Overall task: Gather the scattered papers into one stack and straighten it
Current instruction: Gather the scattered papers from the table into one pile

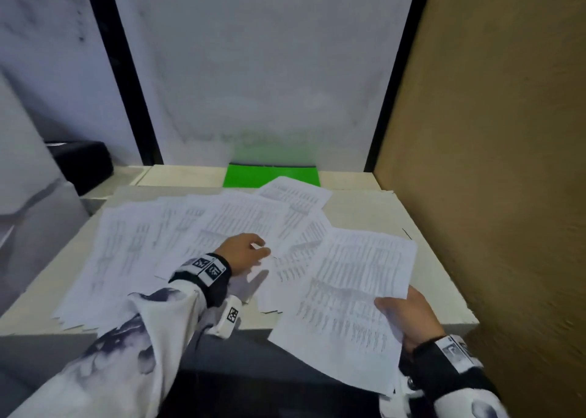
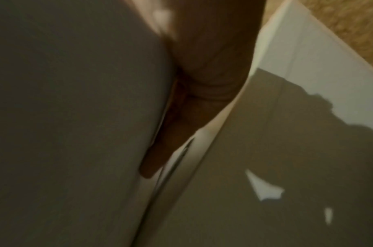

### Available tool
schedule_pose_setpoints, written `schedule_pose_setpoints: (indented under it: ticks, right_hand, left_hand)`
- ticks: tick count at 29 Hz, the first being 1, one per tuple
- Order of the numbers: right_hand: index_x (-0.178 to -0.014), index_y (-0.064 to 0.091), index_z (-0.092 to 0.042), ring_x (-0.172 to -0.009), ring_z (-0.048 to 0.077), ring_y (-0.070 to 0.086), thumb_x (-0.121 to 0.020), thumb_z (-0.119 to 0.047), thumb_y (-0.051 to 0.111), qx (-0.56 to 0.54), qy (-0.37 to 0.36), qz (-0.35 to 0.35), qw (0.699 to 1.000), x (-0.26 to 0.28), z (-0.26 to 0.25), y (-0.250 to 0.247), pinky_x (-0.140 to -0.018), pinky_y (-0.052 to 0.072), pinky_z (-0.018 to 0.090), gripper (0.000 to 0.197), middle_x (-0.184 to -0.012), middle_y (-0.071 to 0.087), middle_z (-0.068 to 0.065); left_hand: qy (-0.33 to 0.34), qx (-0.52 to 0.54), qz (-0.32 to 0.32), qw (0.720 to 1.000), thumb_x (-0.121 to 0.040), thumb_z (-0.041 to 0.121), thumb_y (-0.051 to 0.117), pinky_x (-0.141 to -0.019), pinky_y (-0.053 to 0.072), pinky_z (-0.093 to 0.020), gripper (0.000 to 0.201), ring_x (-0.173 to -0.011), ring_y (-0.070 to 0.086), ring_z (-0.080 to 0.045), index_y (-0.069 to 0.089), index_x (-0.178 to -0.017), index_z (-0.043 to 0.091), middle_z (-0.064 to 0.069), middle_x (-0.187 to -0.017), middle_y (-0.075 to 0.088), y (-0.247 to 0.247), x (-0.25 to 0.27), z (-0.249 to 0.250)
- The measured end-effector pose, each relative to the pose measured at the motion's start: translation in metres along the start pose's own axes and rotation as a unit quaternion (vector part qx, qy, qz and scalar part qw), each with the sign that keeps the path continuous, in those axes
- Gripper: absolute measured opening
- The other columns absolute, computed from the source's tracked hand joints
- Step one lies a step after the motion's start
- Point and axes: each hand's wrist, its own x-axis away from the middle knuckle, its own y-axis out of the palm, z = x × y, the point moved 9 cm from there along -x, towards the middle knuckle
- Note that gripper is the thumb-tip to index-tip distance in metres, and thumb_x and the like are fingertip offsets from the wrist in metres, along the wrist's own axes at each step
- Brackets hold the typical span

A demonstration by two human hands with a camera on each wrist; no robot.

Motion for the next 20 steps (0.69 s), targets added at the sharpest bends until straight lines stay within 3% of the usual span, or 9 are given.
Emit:
schedule_pose_setpoints:
  ticks: [2, 4, 6, 8, 11, 15, 17, 20]
  right_hand:
    - [-0.118, 0.068, -0.001, -0.097, 0.039, 0.070, -0.086, 0.016, 0.053, 0.019, 0.027, 0.029, 0.999, -0.010, 0.002, -0.009, -0.079, 0.061, 0.046, 0.039, -0.114, 0.072, 0.024]
    - [-0.131, 0.060, -0.001, -0.100, 0.037, 0.069, -0.089, 0.018, 0.050, 0.017, 0.055, 0.018, 0.998, -0.016, 0.004, -0.010, -0.071, 0.061, 0.038, 0.046, -0.120, 0.069, 0.021]
    - [-0.136, 0.057, -0.003, -0.106, 0.038, 0.068, -0.090, 0.017, 0.048, 0.010, 0.056, 0.001, 0.998, -0.022, 0.000, -0.011, -0.078, 0.059, 0.043, 0.050, -0.124, 0.068, 0.019]
    - [-0.135, 0.058, -0.006, -0.108, 0.041, 0.068, -0.091, 0.015, 0.048, -0.004, 0.049, 0.002, 0.999, -0.030, -0.007, -0.013, -0.087, 0.058, 0.053, 0.050, -0.125, 0.069, 0.020]
    - [-0.134, 0.060, -0.009, -0.113, 0.045, 0.067, -0.091, 0.012, 0.050, -0.064, 0.037, 0.000, 0.997, -0.044, -0.016, -0.012, -0.095, 0.052, 0.063, 0.050, -0.124, 0.071, 0.022]
    - [-0.134, 0.061, -0.010, -0.114, 0.047, 0.065, -0.086, 0.008, 0.058, -0.120, 0.031, -0.018, 0.992, -0.059, -0.022, 0.005, -0.094, 0.051, 0.060, 0.051, -0.123, 0.070, 0.026]
    - [-0.128, 0.062, -0.003, -0.100, 0.044, 0.068, -0.088, 0.007, 0.059, -0.057, 0.024, 0.016, 0.998, -0.058, -0.027, 0.010, -0.082, 0.056, 0.050, 0.041, -0.114, 0.071, 0.027]
    - [-0.119, 0.063, 0.001, -0.080, 0.028, 0.064, -0.092, 0.004, 0.059, 0.079, 0.008, 0.047, 0.996, -0.058, -0.033, 0.008, -0.062, 0.044, 0.031, 0.028, -0.112, 0.069, 0.022]
  left_hand:
    - [-0.052, -0.148, 0.053, 0.986, -0.085, 0.047, 0.069, -0.097, 0.046, -0.035, 0.062, -0.114, 0.059, -0.029, 0.051, -0.137, 0.017, -0.012, -0.135, 0.059, -0.040, -0.016, -0.030]
    - [-0.137, -0.262, 0.070, 0.953, -0.071, 0.063, 0.071, -0.106, 0.039, -0.044, 0.091, -0.130, 0.046, -0.039, 0.037, -0.145, 0.022, -0.017, -0.146, 0.043, -0.070, -0.025, -0.067]
    - [-0.194, -0.285, 0.070, 0.936, -0.059, 0.072, 0.070, -0.106, 0.037, -0.052, 0.112, -0.133, 0.038, -0.047, 0.024, -0.149, 0.023, -0.020, -0.150, 0.030, -0.084, -0.026, -0.097]
    - [-0.219, -0.283, 0.072, 0.931, -0.054, 0.078, 0.070, -0.106, 0.038, -0.055, 0.126, -0.135, 0.035, -0.048, 0.014, -0.153, 0.023, -0.021, -0.152, 0.027, -0.088, -0.021, -0.113]
    - [-0.219, -0.300, 0.101, 0.923, -0.053, 0.079, 0.071, -0.108, 0.036, -0.054, 0.132, -0.136, 0.032, -0.045, 0.008, -0.154, 0.022, -0.021, -0.151, 0.029, -0.090, -0.020, -0.115]
    - [-0.215, -0.287, 0.080, 0.930, -0.048, 0.071, 0.078, -0.106, 0.038, -0.054, 0.137, -0.137, 0.031, -0.046, 0.007, -0.154, 0.021, -0.021, -0.150, 0.027, -0.090, -0.027, -0.108]
    - [-0.213, -0.269, 0.083, 0.936, -0.048, 0.067, 0.076, -0.102, 0.044, -0.051, 0.136, -0.137, 0.033, -0.044, 0.003, -0.155, 0.027, -0.017, -0.154, 0.022, -0.091, -0.026, -0.107]
    - [-0.197, -0.192, 0.091, 0.957, -0.058, 0.059, 0.076, -0.088, 0.051, -0.040, 0.126, -0.132, 0.046, -0.039, 0.006, -0.157, 0.024, -0.014, -0.157, 0.026, -0.091, -0.028, -0.109]
